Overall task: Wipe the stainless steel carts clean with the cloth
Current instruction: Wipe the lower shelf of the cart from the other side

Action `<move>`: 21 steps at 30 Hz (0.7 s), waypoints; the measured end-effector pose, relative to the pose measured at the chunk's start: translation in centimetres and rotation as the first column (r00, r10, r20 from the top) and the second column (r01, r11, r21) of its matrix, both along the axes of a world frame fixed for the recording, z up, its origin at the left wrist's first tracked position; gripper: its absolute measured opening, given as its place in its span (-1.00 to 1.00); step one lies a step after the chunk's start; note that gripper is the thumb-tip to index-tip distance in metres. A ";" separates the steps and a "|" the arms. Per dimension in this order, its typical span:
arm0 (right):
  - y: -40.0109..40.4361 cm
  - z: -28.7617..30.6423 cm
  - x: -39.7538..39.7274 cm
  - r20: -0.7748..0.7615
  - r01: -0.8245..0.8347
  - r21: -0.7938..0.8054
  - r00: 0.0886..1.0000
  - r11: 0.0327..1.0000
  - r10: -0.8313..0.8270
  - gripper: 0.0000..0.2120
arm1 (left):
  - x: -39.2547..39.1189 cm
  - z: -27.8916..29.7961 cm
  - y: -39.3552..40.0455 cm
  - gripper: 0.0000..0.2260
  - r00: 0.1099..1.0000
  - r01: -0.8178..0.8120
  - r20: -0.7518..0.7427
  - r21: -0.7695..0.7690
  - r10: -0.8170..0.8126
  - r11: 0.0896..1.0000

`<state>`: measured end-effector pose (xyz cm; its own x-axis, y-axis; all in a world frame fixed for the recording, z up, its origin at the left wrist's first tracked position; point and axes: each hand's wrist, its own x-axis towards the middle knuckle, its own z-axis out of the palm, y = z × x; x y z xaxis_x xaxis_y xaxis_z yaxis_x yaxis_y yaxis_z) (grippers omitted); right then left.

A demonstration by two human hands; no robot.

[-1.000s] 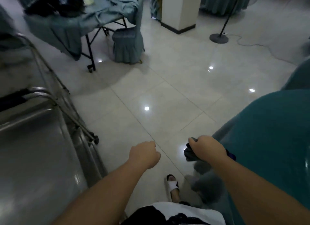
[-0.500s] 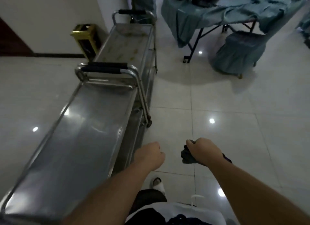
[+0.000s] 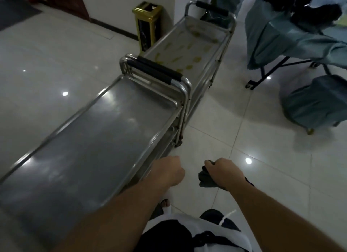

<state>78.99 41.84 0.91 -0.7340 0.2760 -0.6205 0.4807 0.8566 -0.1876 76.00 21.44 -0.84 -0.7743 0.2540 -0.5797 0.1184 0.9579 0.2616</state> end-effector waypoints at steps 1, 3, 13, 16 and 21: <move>0.0 -0.2 -0.9 0.012 -0.036 -0.006 0.999 0.999 0.036 -0.53 | -0.1 -0.4 -0.1 -0.72 0.999 -0.034 0.006 0.006 0.034 0.999; -0.1 -0.7 -3.1 -0.004 -0.114 -0.019 0.993 0.993 0.114 -0.55 | 0.0 -1.2 -0.5 -0.75 0.992 -0.123 0.041 0.025 0.122 0.992; -3.7 -4.0 -10.5 0.064 -0.778 -0.022 0.625 0.628 0.778 -0.65 | 7.3 -3.2 -0.3 -0.84 0.653 -0.745 0.196 -0.011 0.732 0.667; -5.4 -4.5 -9.2 0.034 -0.846 -0.068 0.528 0.529 0.849 -0.69 | 11.7 -3.9 0.6 -0.62 0.534 -0.834 0.216 -0.023 0.818 0.551; -8.6 -6.0 -4.4 0.124 -0.789 -0.187 0.573 0.586 0.810 -0.76 | 18.2 -4.3 -0.1 -0.58 0.388 -0.908 0.196 -0.083 0.901 0.409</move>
